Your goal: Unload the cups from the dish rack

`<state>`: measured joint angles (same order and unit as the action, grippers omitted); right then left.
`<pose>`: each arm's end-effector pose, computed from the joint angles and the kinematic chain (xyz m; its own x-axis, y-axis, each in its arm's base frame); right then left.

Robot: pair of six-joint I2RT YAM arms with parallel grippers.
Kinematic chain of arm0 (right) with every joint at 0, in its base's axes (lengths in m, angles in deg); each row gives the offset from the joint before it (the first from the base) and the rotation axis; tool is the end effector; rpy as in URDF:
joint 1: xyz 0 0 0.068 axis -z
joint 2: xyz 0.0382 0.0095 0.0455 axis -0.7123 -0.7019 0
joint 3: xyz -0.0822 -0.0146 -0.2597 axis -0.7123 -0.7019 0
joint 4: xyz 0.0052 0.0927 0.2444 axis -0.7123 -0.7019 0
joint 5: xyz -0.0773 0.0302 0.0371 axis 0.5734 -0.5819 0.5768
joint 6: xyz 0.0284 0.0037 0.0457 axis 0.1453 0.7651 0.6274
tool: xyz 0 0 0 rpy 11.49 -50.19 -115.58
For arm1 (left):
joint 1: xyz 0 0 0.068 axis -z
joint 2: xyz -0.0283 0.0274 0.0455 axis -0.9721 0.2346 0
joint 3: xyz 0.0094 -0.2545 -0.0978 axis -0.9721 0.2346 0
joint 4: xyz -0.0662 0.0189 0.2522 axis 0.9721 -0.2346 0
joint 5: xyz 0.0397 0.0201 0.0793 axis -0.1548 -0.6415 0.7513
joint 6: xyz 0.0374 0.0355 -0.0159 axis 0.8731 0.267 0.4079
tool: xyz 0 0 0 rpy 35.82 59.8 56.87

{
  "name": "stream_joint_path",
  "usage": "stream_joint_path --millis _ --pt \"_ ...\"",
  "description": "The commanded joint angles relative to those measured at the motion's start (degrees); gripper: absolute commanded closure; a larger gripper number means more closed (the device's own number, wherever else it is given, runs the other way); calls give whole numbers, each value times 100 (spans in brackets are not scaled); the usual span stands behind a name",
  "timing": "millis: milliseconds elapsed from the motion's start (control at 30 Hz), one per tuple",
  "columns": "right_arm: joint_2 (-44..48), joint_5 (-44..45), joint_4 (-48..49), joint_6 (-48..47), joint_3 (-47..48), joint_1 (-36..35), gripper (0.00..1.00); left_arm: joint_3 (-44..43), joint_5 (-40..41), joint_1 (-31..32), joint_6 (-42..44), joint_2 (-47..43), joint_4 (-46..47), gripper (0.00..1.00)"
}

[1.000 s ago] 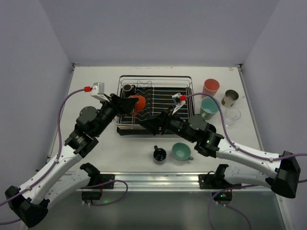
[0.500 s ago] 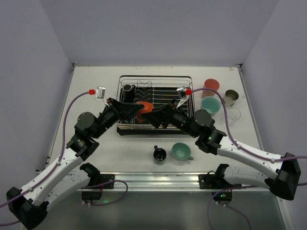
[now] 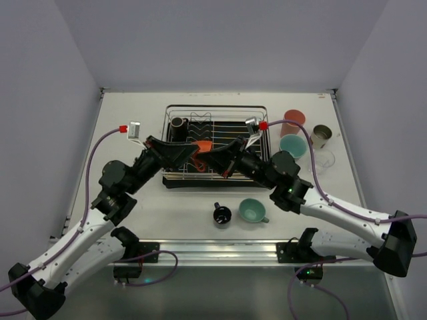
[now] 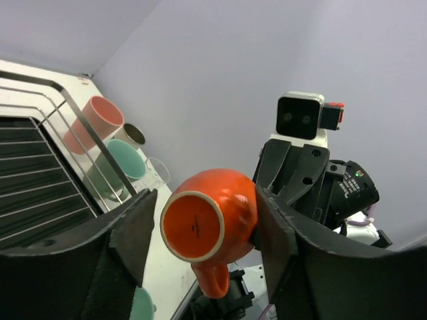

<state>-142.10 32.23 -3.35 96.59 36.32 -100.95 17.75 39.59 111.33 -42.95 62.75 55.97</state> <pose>0.1405 0.2129 0.3714 -0.5171 0.4841 -0.7059 -0.7401 0.1614 0.6528 0.1386 -0.1059 0.3569 -0.4977 -0.6717 -0.5488 0.5785 0.2144 -0.7870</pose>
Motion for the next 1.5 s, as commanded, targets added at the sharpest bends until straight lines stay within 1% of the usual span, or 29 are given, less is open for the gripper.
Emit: stream_joint_path --millis 0,33,67,100,133,167,200,233,267,300,333,367,400,433,467,500,567,600,667,700,767,800,900,967,1100,1233,1333,1467 --pt "345 337 -77 -223 -29 60 100 -219 -8 9 566 -93 -390 32" --pt "442 459 -421 -415 15 60 100 -333 184 9 942 -172 -862 21" --pt "625 600 -894 -539 154 60 100 -639 325 9 1172 -225 -1162 17" --pt "732 749 -1873 -644 217 60 100 -807 466 9 1409 -278 -1522 13" --pt "820 1221 -2405 -837 278 68 100 -992 728 9 1916 -365 -2230 6" --pt "908 1495 -2976 -908 401 94 100 -1159 870 9 2191 -401 -2655 4" --pt "1126 1724 -4008 -944 428 208 100 -1404 984 9 2411 -445 -2999 2" --pt "1250 2074 -4445 -892 402 322 100 -1494 1151 9 2831 -541 -3559 0" --pt "1399 2191 -4893 -830 358 471 100 -1599 1187 9 3035 -594 -3808 0" --pt "1749 2262 -5524 -821 297 847 100 -1644 1196 9 3377 -699 -4054 0" --pt "1926 2332 -5800 -812 218 1086 100 -1661 1414 9 3537 -770 -4448 0" --pt "2076 2524 -6081 -812 113 1332 100 -1662 1460 9 3678 -814 -4618 0" --pt "2330 2578 -6502 -812 60 1873 100 -1644 1512 9 3888 -910 -4776 0" --pt "2428 2579 -6636 -882 -37 2183 100 -1609 1574 9 3977 -963 -4969 0" --pt "2472 2527 -6742 -943 -72 2474 100 -1557 1592 9 4056 -1025 -5006 0" --pt "2499 2509 -6839 -996 -108 3068 100 -1417 1592 9 4187 -1138 -5015 0" --pt "2421 2378 -6849 -1190 -239 3643 100 -1189 1680 0 4259 -1236 -4980 0" --pt "2368 2203 -6840 -1234 -275 4150 100 -1100 1715 8 4276 -1341 -4945 0" --pt "2227 2253 -6831 -1339 -353 4497 100 -855 1759 8 4303 -1447 -4839 0" --pt "2192 2306 -6823 -1357 -363 4829 100 -775 1742 9 4294 -1552 -4795 0" --pt "2078 2044 -6744 -1445 -406 5200 100 -486 1724 9 4286 -1666 -4637 0" --pt "2025 1669 -6665 -1410 -424 5497 100 -406 1733 9 4294 -1754 -4550 0" --pt "1797 1445 -6472 -1305 -582 5789 100 -352 1698 9 4294 -1842 -4575 0" --pt "1630 1340 -6375 -1164 -757 5843 100 -300 1645 9 4294 -1895 -4514 0" --pt "1252 1427 -5901 -962 -1171 5948 100 -255 1610 9 4277 -1983 -4496 0" --pt "944 1472 -5654 -953 -1408 6150 100 -229 1645 8 4268 -2036 -4488 0" --pt "795 1410 -5583 -1005 -1409 6308 100 -229 1653 9 4259 -2027 -4487 0" --pt "838 1498 -5592 -1128 -1347 6423 100 -229 1662 9 4259 -1975 -4487 0"
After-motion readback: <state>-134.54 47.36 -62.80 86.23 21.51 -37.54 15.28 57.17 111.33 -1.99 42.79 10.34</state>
